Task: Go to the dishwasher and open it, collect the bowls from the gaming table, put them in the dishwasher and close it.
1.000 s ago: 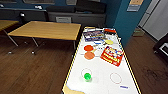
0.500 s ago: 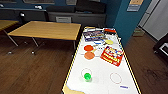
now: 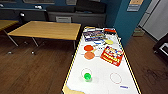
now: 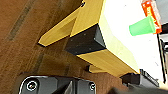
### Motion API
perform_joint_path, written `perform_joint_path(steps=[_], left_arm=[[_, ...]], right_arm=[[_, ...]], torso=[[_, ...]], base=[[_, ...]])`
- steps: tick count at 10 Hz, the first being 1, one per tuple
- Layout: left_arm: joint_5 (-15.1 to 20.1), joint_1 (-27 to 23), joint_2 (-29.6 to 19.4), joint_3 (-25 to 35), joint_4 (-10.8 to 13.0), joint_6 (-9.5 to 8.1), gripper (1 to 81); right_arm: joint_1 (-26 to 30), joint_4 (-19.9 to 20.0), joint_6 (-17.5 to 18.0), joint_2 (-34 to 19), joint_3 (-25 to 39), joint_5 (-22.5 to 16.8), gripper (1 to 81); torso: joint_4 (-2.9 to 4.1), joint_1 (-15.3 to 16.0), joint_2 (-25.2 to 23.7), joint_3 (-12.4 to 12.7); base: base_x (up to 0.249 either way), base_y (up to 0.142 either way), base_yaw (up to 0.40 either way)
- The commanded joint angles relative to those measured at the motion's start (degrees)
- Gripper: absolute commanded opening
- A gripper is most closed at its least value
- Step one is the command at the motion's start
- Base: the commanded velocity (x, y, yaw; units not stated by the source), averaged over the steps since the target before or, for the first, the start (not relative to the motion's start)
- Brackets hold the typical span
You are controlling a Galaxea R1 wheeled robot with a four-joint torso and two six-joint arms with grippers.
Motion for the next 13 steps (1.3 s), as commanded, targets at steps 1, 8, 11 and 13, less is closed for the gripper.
perform_joint_path(steps=[1,8,11,13], left_arm=[[14.18,-14.12,-7.14,2.24,-7.42,-0.98,81.1],[29.91,-32.67,-2.57,-10.77,-13.13,-11.44,81.1],[31.32,-35.74,6.92,-17.27,-11.46,-11.44,81.1],[34.39,-38.91,11.66,-18.59,-9.71,-11.44,81.1]], right_arm=[[1.11,-1.37,-0.27,-2.91,0.85,-3.84,1.0],[2.78,-1.28,-0.09,-3.27,1.11,-4.19,1.0],[2.87,-0.93,-0.09,-3.09,0.85,-4.19,1.0],[3.13,-0.75,0.0,-3.27,1.11,-4.19,1.0]], torso=[[0.0,0.0,0.0,0.0],[0.0,0.0,0.02,-0.02],[0.0,0.0,0.02,-0.02],[0.0,0.02,0.02,-0.02]], base=[[0.0,0.0,0.0],[0.0,0.0,0.0],[0.0,0.0,0.0],[0.0,0.0,0.0]])
